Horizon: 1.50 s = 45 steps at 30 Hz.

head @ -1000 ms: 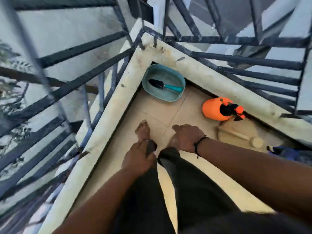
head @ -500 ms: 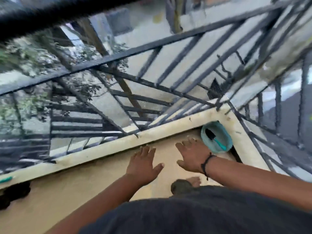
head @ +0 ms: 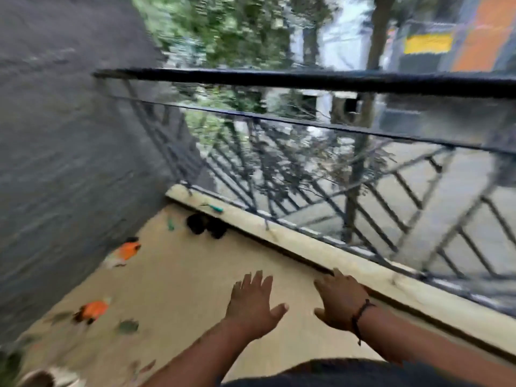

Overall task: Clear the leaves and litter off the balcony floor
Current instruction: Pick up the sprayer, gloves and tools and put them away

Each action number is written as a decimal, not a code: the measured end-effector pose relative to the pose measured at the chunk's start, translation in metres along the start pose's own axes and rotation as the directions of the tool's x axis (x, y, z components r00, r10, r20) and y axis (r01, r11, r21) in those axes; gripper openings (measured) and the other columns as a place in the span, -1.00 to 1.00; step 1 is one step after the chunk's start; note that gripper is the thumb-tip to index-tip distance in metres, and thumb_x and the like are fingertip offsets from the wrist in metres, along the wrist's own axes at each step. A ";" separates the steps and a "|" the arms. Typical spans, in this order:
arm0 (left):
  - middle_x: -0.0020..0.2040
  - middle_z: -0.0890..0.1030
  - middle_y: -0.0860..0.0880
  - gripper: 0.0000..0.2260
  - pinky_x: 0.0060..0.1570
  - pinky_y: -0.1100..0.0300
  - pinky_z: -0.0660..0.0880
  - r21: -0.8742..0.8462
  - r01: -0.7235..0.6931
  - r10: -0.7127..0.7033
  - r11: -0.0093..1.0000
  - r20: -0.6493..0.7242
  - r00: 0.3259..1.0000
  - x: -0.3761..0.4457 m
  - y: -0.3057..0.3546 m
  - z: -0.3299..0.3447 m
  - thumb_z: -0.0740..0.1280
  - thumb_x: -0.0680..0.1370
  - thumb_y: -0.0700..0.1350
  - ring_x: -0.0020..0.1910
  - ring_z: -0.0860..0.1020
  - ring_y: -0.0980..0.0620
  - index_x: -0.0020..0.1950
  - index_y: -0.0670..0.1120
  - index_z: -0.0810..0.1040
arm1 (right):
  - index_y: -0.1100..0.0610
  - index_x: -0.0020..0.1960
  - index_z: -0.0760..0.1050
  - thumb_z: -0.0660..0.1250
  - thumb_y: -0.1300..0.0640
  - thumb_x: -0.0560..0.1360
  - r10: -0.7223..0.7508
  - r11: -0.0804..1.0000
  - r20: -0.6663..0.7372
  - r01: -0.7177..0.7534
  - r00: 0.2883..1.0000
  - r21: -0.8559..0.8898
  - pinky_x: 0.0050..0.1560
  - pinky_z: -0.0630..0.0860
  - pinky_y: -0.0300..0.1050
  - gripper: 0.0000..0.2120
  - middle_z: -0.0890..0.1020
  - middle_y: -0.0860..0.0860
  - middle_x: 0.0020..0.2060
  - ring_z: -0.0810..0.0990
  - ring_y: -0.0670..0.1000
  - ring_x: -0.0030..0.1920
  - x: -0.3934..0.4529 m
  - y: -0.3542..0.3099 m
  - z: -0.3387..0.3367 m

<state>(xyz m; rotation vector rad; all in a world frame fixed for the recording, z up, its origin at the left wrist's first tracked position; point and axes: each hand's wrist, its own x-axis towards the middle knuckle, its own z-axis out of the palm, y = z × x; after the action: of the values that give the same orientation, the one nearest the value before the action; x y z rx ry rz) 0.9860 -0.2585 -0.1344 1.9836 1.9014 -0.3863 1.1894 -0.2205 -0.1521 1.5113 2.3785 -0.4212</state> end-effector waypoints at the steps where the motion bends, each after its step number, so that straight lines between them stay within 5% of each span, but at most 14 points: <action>1: 0.63 -0.04 -0.09 -0.31 0.54 -0.06 -0.04 -0.040 0.074 -0.075 0.996 -0.022 0.997 -0.016 -0.033 -0.002 0.06 0.61 0.31 0.59 -0.04 -0.13 0.62 -0.01 -0.04 | 0.04 0.35 0.35 0.25 -0.24 0.50 -0.088 0.994 -0.006 0.087 0.996 -0.058 0.31 0.37 0.08 -0.47 0.47 0.11 0.29 0.32 0.19 0.36 0.014 -0.034 -0.011; 6: 0.63 -0.07 -0.05 -0.30 0.53 -0.04 -0.08 -0.226 0.322 -0.341 0.919 -0.052 0.939 -0.066 -0.139 -0.009 0.06 0.60 0.33 0.60 -0.07 -0.11 0.62 0.02 -0.04 | 0.06 0.44 0.27 0.20 -0.22 0.54 -0.378 0.907 -0.006 0.369 0.926 -0.200 0.38 0.29 0.08 -0.42 0.41 0.12 0.36 0.21 0.18 0.47 0.066 -0.154 -0.053; 11: 0.64 -0.08 -0.04 -0.28 0.53 -0.05 -0.08 -0.382 0.498 -0.548 0.779 -0.025 0.836 -0.067 -0.211 -0.007 0.06 0.58 0.36 0.60 -0.07 -0.10 0.63 0.05 -0.04 | 0.04 0.44 0.27 0.21 -0.25 0.53 -0.506 0.840 0.029 0.500 0.862 -0.213 0.35 0.32 0.04 -0.41 0.44 0.06 0.34 0.24 0.14 0.43 0.120 -0.220 -0.079; 25: 0.63 -0.08 -0.03 -0.17 0.52 -0.07 -0.03 -0.500 0.739 -0.779 0.452 0.183 0.600 -0.023 -0.362 -0.037 -0.06 0.48 0.49 0.60 -0.05 -0.11 0.63 0.05 -0.03 | 0.03 0.47 0.24 0.20 -0.24 0.54 -0.649 0.643 0.224 0.682 0.727 -0.349 0.41 0.26 0.05 -0.40 0.38 0.06 0.40 0.17 0.15 0.50 0.327 -0.331 -0.160; 29: 0.64 -0.11 0.00 -0.23 0.54 -0.07 -0.02 -0.532 0.764 -0.780 0.365 0.273 0.563 -0.021 -0.416 -0.030 0.04 0.54 0.42 0.60 -0.07 -0.11 0.63 0.07 -0.06 | 0.05 0.48 0.23 0.19 -0.24 0.55 -0.681 0.610 0.239 0.717 0.692 -0.339 0.42 0.27 0.09 -0.40 0.36 0.07 0.41 0.15 0.16 0.51 0.379 -0.391 -0.173; 32: 0.63 -0.10 -0.02 -0.24 0.53 -0.06 0.01 -0.489 0.794 -0.779 0.362 0.309 0.546 -0.018 -0.473 -0.024 0.06 0.55 0.40 0.60 -0.05 -0.12 0.63 0.06 -0.07 | 0.07 0.47 0.24 0.19 -0.21 0.55 -0.686 0.597 0.238 0.718 0.688 -0.358 0.42 0.27 0.08 -0.41 0.36 0.09 0.41 0.14 0.16 0.51 0.411 -0.437 -0.173; 42: 0.63 -0.05 -0.05 -0.27 0.52 -0.10 -0.04 -0.342 0.695 -0.711 0.633 0.098 0.696 0.040 -0.678 -0.067 0.08 0.56 0.38 0.60 -0.04 -0.13 0.62 0.04 0.00 | 0.03 0.41 0.31 0.21 -0.24 0.52 -0.555 0.757 0.159 0.574 0.817 -0.312 0.38 0.32 0.06 -0.43 0.39 0.07 0.38 0.21 0.14 0.47 0.509 -0.543 -0.200; 45: 0.63 -0.04 -0.06 -0.27 0.52 -0.08 -0.04 -0.346 0.679 -0.698 0.647 0.088 0.710 0.064 -0.707 -0.085 0.07 0.57 0.37 0.60 -0.02 -0.13 0.62 0.03 0.00 | 0.00 0.38 0.34 0.21 -0.27 0.51 -0.504 0.818 0.130 0.520 0.854 -0.246 0.34 0.35 0.02 -0.46 0.42 0.01 0.36 0.27 0.09 0.43 0.527 -0.545 -0.207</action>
<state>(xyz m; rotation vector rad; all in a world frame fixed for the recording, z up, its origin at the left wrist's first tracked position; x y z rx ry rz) 0.2799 -0.1450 -0.1369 0.9748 2.5077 -0.1478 0.4610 0.0739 -0.1223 0.7112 2.6442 -0.2254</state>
